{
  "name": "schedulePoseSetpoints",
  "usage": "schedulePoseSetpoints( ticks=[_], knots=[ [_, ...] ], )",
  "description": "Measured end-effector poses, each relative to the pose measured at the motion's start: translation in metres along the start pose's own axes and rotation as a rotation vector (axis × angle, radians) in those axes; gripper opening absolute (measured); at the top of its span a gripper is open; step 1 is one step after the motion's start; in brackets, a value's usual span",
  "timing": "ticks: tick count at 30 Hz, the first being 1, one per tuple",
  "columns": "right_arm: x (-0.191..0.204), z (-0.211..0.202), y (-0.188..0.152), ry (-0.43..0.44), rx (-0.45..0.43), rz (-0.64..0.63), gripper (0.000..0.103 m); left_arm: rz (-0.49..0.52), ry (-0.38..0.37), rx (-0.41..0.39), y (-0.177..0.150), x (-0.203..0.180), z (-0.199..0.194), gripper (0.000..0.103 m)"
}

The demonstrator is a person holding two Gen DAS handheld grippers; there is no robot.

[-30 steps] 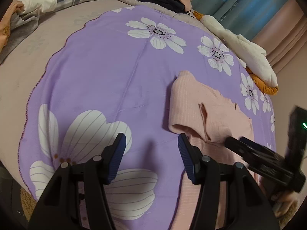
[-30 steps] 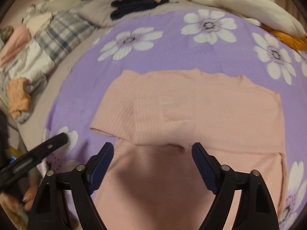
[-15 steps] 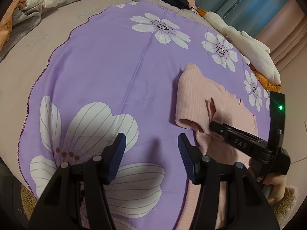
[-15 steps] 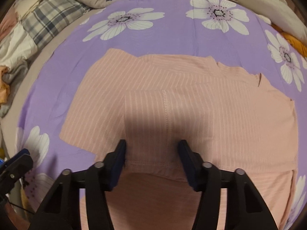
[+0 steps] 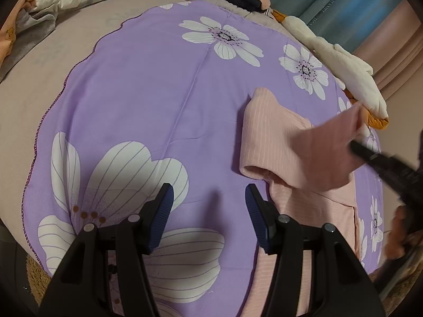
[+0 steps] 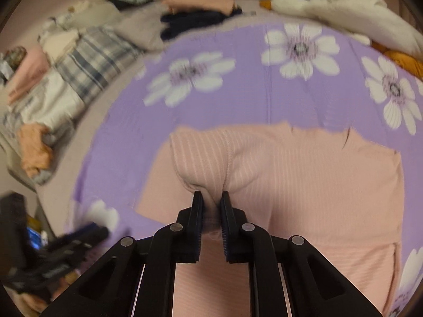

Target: Fold small clothes

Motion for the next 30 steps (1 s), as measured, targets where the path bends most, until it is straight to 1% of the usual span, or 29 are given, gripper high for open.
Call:
schedulePoseSetpoints(
  ticks=[3,6,12,18,30],
  knots=[
    [0.001,-0.021,0.017,0.028,-0.061,0.003,0.014,0.005,-0.006,-0.002,0.0,-0.002,-0.001,0.055],
    [0.001,-0.037,0.028,0.029,-0.105,-0.003,0.014,0.008,-0.005,-0.004,0.0,-0.004,-0.002,0.055],
    [-0.004,-0.057,0.038,0.041,-0.161,0.004,0.014,0.016,-0.007,0.001,0.0,-0.008,-0.001,0.055],
    [-0.012,-0.068,0.043,0.046,-0.189,0.019,0.013,0.025,-0.008,0.005,0.002,-0.011,0.002,0.055],
    [-0.023,-0.079,0.045,0.059,-0.215,0.059,0.013,0.039,-0.015,0.011,0.006,-0.018,0.009,0.055]
  ],
)
Point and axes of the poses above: each gripper's, at about its wrist camera, not at the fingertips, and z roughly the way its jaws point, x to its left, y to its top, the point moved 3 cm from there along z, roughly the way its jaws point
